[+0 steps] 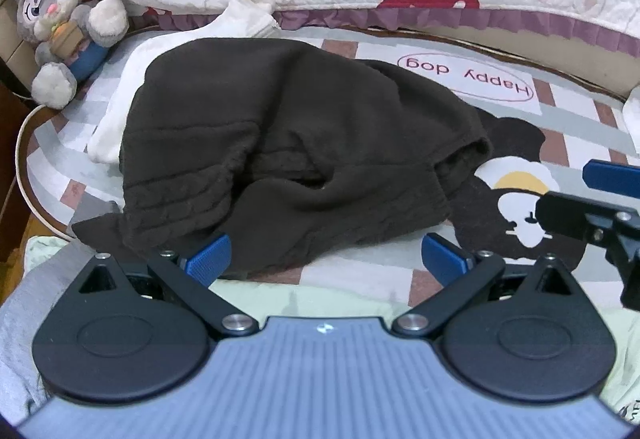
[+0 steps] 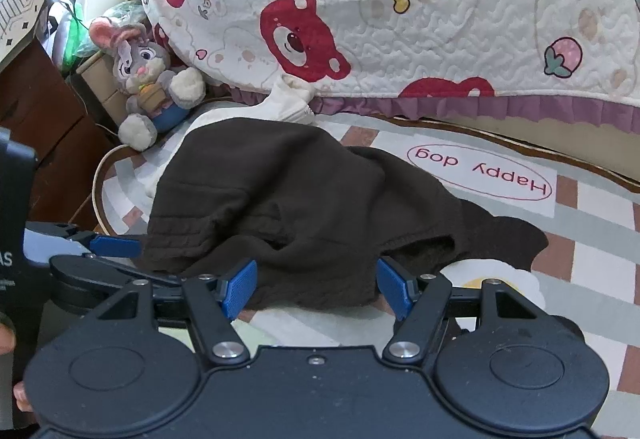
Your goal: Fold clothes
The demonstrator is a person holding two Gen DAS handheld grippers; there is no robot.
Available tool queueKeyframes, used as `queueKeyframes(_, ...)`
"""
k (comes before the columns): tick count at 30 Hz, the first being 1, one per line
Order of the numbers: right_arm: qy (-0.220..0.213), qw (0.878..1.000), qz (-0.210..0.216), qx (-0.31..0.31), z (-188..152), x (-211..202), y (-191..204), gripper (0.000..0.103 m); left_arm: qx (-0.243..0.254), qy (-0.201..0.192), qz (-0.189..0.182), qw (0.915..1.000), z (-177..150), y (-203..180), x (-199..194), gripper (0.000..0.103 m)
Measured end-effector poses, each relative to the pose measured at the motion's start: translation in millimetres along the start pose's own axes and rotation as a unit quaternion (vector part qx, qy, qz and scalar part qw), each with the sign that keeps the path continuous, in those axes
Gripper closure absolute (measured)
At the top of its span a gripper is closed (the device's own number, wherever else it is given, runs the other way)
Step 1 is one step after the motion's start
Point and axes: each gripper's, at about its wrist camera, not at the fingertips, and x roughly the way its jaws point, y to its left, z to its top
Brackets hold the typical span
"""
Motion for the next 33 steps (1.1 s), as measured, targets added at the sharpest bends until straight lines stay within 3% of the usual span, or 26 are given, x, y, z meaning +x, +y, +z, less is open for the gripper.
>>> queueKeyframes(5, -0.010, 1.000, -0.011, -0.007, 0.2, -3.3, 1.3, 0.032, -0.006, -0.012, -0.013, 0.9998, -1.0, 1.3, -5.7, 0.000)
queueKeyframes(11, -0.004, 1.000, -0.008, -0.001, -0.1, -0.8, -2.3, 0.032, -0.003, -0.022, -0.001, 0.9998, -4.4, 2.0, -5.1, 0.000)
queueKeyframes(33, -0.001, 1.000, -0.012, -0.001, -3.9, 0.5, -5.3, 0.032, -0.010, -0.022, -0.011, 0.9997, -7.0, 3.5, -3.9, 0.000)
